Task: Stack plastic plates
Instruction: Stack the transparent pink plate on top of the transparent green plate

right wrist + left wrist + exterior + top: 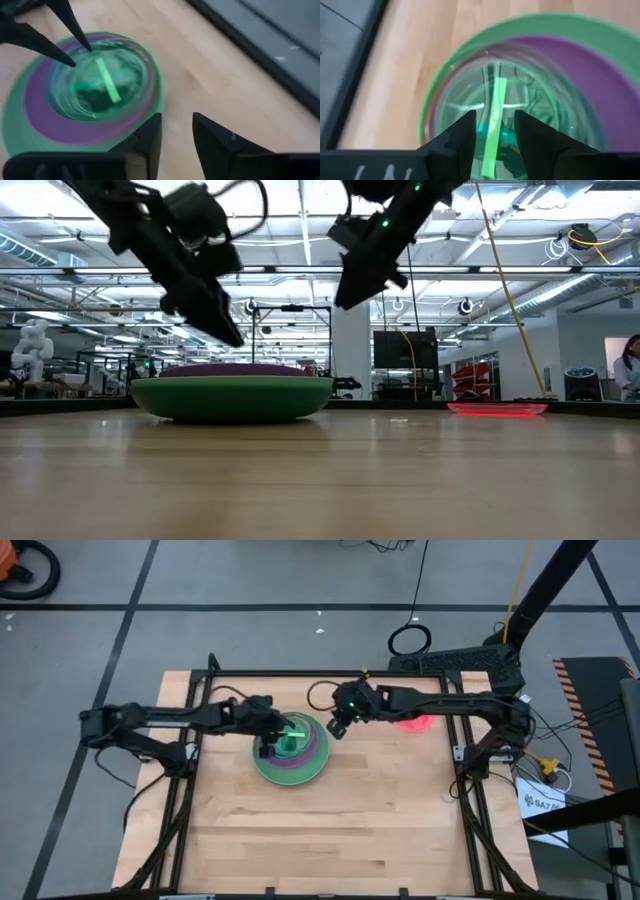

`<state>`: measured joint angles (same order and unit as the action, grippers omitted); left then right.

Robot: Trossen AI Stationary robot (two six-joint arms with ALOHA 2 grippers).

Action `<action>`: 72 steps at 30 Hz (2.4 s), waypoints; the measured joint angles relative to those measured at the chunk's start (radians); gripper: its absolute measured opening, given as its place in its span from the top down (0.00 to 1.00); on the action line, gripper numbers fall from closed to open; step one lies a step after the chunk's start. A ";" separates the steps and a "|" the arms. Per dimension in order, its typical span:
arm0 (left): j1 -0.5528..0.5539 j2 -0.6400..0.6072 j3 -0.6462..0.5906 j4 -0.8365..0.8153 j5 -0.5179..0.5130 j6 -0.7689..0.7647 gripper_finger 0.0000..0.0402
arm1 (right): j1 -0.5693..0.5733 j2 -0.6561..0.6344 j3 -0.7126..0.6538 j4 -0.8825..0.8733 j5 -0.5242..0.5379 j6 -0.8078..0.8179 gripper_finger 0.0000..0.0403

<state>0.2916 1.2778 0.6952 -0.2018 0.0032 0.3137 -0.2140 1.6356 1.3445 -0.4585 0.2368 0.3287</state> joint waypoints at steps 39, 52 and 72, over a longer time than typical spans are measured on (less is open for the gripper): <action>-0.045 0.147 0.127 -0.357 -0.004 -0.004 0.65 | -0.057 -0.070 -0.197 -0.414 0.181 0.355 0.77; -0.045 0.112 0.182 -0.356 -0.005 0.039 0.65 | -0.243 -0.070 -0.494 -0.201 0.073 0.343 0.77; -0.081 -0.164 0.182 -0.354 -0.004 -0.046 0.65 | -0.251 -0.070 -0.560 -0.046 0.129 0.276 0.89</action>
<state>0.2109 1.1143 0.8772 -0.5555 -0.0010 0.2681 -0.4652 1.5658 0.7849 -0.5043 0.3656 0.6048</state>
